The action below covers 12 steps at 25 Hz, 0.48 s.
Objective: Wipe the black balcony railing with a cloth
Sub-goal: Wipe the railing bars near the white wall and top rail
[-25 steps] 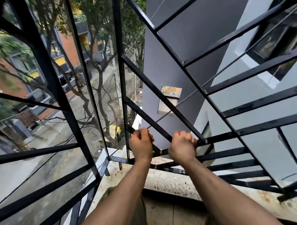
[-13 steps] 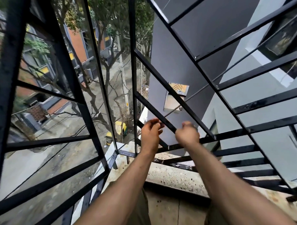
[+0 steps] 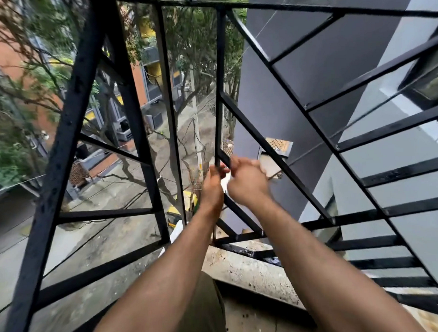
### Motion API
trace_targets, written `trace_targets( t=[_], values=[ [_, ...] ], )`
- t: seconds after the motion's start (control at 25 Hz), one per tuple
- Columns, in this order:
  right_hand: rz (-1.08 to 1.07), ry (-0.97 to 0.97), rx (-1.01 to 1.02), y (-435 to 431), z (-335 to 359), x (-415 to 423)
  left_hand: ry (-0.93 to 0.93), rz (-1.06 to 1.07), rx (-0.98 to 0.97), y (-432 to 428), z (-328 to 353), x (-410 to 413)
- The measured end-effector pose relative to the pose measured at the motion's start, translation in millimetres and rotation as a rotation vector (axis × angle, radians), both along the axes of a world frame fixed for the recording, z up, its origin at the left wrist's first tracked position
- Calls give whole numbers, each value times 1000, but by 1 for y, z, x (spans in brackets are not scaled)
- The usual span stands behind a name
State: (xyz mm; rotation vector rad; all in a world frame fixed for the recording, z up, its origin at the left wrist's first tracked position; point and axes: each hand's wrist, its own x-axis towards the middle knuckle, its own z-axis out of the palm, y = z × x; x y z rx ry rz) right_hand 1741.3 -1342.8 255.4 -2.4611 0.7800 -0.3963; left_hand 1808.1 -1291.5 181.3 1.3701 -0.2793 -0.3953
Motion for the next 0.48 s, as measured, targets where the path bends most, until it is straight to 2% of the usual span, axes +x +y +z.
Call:
trace_targets(
  t=[0.12,0.2,0.24,0.28,0.4,0.44,0.48],
  values=[
    [69,-454,592,8,52,53,-86,-38,52,-2,-22,8],
    [189,-705,761,5,32,50,-108,-45,54,4,-16,7],
    [241,-782,693,7,14,43,-81,-45,9,7,-7,3],
    [241,-785,527,12,-5,34,-54,-67,-36,11,1,0],
    [261,-671,-333,13,-82,16,110,-160,19,17,-10,3],
    [248,-580,-512,13,-113,10,218,-160,-6,17,-24,9],
    [183,-491,-516,13,-142,5,306,-140,-15,18,-38,14]
  ],
)
